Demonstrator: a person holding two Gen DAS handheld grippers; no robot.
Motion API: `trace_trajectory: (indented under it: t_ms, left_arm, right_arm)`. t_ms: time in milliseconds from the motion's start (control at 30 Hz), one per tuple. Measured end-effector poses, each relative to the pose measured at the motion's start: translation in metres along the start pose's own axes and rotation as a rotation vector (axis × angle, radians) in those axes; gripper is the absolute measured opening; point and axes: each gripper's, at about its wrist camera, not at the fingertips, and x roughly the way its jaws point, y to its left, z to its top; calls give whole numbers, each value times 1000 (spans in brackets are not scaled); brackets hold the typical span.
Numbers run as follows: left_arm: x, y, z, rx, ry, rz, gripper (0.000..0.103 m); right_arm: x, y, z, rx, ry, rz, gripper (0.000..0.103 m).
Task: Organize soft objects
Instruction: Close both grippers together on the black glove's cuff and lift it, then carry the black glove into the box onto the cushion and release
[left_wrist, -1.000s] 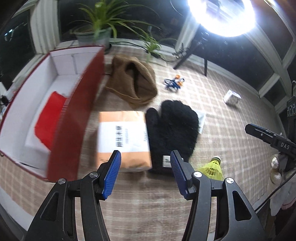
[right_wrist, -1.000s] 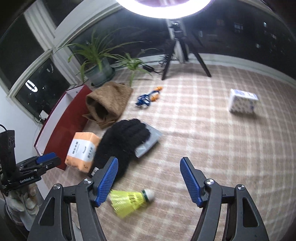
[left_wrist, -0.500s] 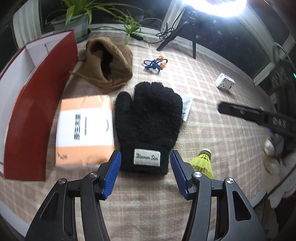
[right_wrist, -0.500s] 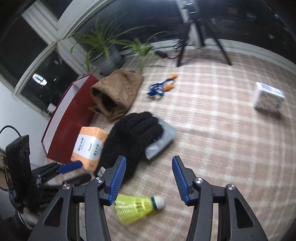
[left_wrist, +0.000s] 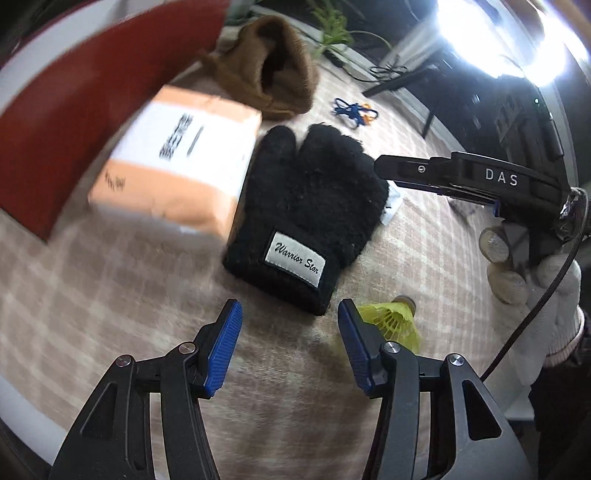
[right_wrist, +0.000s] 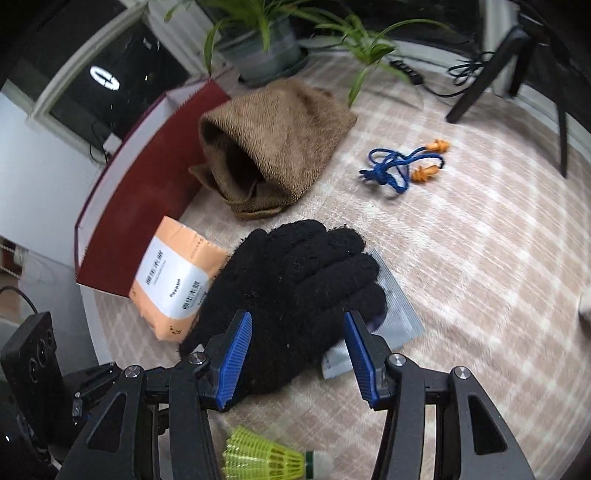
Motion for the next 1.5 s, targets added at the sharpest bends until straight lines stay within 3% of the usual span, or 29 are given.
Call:
trace_trajectory:
  t_ms: [200, 400, 633, 767, 833, 1000, 1167, 1500]
  left_arm:
    - [13, 6, 1, -116, -23, -57, 46]
    - [21, 6, 8, -175, -50, -57, 41]
    - [24, -2, 11, -155, -76, -13, 41]
    - [26, -4, 16, -165, -83, -12, 41]
    - [27, -6, 18, -156, -86, -7, 37]
    - [35, -9, 21, -160, -73, -31, 13]
    - [32, -16, 23, -135, -92, -27, 9]
    - [6, -25, 23, -101, -148, -44, 9]
  right_arm:
    - [15, -3, 9, -52, 46, 10, 48]
    - [25, -3, 15, -96, 74, 17, 48]
    - [34, -1, 19, -140, 100, 22, 48]
    - [36, 0, 19, -159, 107, 17, 38]
    - [37, 0, 18, -164, 109, 16, 32]
    - [38, 3, 15, -195, 96, -10, 25]
    - [35, 11, 11, -210, 78, -16, 16]
    - [5, 20, 7, -219, 17, 2, 12]
